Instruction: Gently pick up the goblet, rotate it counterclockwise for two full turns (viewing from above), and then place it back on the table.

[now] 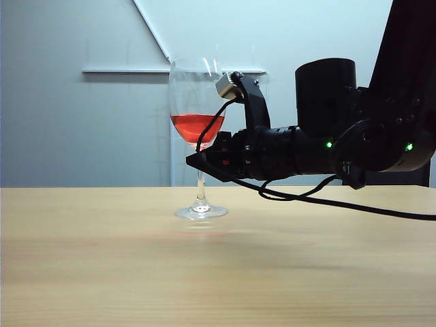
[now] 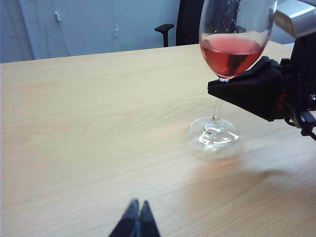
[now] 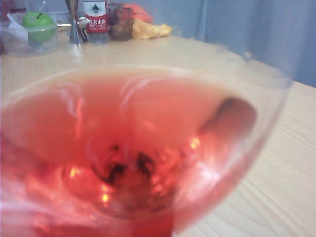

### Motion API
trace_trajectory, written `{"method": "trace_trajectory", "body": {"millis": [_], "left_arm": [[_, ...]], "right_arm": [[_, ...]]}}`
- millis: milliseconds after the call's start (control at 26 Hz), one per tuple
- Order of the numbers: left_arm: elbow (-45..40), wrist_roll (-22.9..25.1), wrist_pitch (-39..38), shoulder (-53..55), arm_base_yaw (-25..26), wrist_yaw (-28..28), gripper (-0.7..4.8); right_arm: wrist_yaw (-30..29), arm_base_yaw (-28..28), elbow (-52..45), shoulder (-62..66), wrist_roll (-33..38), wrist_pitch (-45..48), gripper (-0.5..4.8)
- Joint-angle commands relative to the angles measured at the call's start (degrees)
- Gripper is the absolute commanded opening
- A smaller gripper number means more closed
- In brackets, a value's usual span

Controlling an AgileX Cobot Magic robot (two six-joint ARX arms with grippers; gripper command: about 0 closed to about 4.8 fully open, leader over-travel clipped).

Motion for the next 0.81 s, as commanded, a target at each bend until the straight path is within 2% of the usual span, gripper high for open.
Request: {"method": "trace_trajectory", "body": {"millis": [38, 269, 384, 807], "left_arm": [[0.2, 0.0, 0.5, 0.1, 0.0, 0.2, -0.05], [0.2, 0.0, 0.5, 0.1, 0.0, 0.2, -0.05], [0.2, 0.0, 0.5, 0.1, 0.0, 0.2, -0.05], [0.2, 0.0, 0.5, 0.1, 0.0, 0.2, -0.05]], "right_arm": [[0.0, 0.2, 0.5, -0.1, 0.4, 3.7, -0.06], [0.4, 0.4, 0.5, 0.5, 0.4, 4.2, -0.04], [3.8, 0.4, 0.5, 0.5, 0.4, 4.2, -0.04], [3.8, 0.4, 0.5, 2.3, 0.4, 4.6, -0.03]]}}
